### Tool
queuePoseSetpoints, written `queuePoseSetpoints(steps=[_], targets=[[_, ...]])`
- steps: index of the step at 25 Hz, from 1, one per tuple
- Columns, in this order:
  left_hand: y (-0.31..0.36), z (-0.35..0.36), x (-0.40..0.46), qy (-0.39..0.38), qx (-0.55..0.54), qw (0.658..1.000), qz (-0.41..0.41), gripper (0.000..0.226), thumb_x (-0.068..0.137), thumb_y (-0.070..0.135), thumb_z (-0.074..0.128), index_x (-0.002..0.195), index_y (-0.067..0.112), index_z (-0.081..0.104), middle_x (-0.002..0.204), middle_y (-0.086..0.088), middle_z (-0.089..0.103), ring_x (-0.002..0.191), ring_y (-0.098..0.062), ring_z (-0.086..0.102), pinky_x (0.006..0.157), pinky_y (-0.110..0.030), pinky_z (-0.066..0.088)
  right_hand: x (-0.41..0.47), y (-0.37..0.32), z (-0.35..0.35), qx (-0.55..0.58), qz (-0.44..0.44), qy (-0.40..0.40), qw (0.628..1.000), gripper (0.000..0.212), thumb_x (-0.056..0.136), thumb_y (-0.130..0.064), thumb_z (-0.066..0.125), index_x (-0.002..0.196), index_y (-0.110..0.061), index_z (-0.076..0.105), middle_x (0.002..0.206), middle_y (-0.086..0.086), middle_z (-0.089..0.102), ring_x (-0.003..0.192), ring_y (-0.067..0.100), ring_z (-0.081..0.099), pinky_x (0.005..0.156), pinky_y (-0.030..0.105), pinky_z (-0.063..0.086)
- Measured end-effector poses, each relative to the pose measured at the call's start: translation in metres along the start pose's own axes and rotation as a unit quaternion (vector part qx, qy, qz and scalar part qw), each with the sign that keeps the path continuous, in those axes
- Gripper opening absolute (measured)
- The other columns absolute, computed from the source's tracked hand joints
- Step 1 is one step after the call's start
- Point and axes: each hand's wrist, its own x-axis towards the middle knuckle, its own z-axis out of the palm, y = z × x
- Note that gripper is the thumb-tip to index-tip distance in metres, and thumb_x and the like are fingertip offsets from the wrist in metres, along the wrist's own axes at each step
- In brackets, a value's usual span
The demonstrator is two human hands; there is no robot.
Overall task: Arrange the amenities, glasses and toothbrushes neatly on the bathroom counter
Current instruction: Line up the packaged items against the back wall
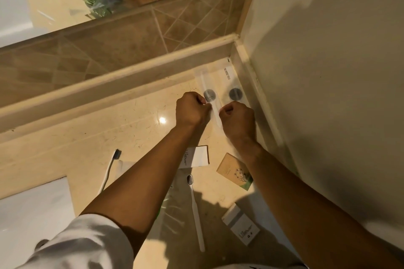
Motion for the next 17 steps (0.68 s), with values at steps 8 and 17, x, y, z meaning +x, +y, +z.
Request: queuePoseSetpoints(steps=[8,17], targets=[[0.0036,0.0076,0.0027,0.005,0.014,1.000,0.026,0.007,0.086,0.016,0.073,0.089,0.010,0.074,0.091,-0.005,0.073,0.084,-0.022,0.066,0.075,-0.029,0.052,-0.0007,0.0020,-0.0027,0.003,0.003,0.015,1.000,0.019,0.095,-0.028,0.065,0.102,-0.012,0.072,0.097,0.005,0.075,0.087,0.020,0.072,0.082,0.029,0.059],[0.0078,0.0077,0.0021,0.005,0.034,0.999,0.025,0.006,0.085,0.013,0.071,0.087,0.007,0.073,0.084,-0.004,0.071,0.074,-0.017,0.062,0.056,-0.020,0.041,0.0034,0.0039,-0.0023,-0.059,-0.011,0.005,0.998,0.025,0.097,-0.031,0.061,0.106,-0.009,0.069,0.097,0.009,0.073,0.089,0.024,0.071,0.083,0.036,0.060]])
